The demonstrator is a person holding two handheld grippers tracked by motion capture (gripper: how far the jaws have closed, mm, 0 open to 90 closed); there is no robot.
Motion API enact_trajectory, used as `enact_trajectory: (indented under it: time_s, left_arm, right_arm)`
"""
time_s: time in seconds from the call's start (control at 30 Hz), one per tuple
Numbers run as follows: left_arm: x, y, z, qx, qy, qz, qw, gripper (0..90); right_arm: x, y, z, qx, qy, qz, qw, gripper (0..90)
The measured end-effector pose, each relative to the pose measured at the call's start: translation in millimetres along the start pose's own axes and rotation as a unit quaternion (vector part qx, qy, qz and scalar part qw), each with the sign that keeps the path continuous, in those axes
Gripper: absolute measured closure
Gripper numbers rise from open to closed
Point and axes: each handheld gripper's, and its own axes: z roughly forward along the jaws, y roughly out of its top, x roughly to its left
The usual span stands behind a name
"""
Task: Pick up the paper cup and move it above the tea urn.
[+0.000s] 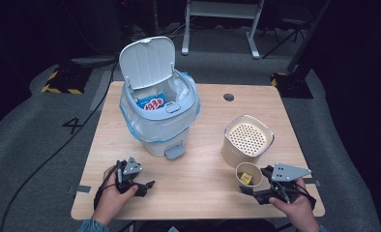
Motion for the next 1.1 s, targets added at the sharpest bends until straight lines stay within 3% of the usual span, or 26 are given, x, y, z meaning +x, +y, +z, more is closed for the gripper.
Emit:
enact_trajectory:
  time_s: [0.27,0.53,0.7,1.1]
  left_arm:
    - [0.0,0.0,0.0,0.000,0.000,0.000,1.0000,13.6]
    - [0.0,0.0,0.0,0.000,0.000,0.000,1.0000,13.6]
    - [0.6,0.6,0.4,0.000,-0.001,-0.001,1.0000,13.6]
    - [3.9,4.6,3.9,0.001,0.000,0.000,1.0000,13.5]
  right_arm:
    - [-3.4,26.6,-19.2,0.002,0.000,-0.006,1.0000,30.4]
    - [-9.1,52.0,-36.2,-0.009,-0.017,-0.009,0.9998,30.5]
    - [-17.4,73.1,-48.9,-0.019,-0.038,-0.008,0.9991,30.5]
    - [-46.6,104.9,-57.6,-0.033,-0.084,-0.003,0.9959,30.6]
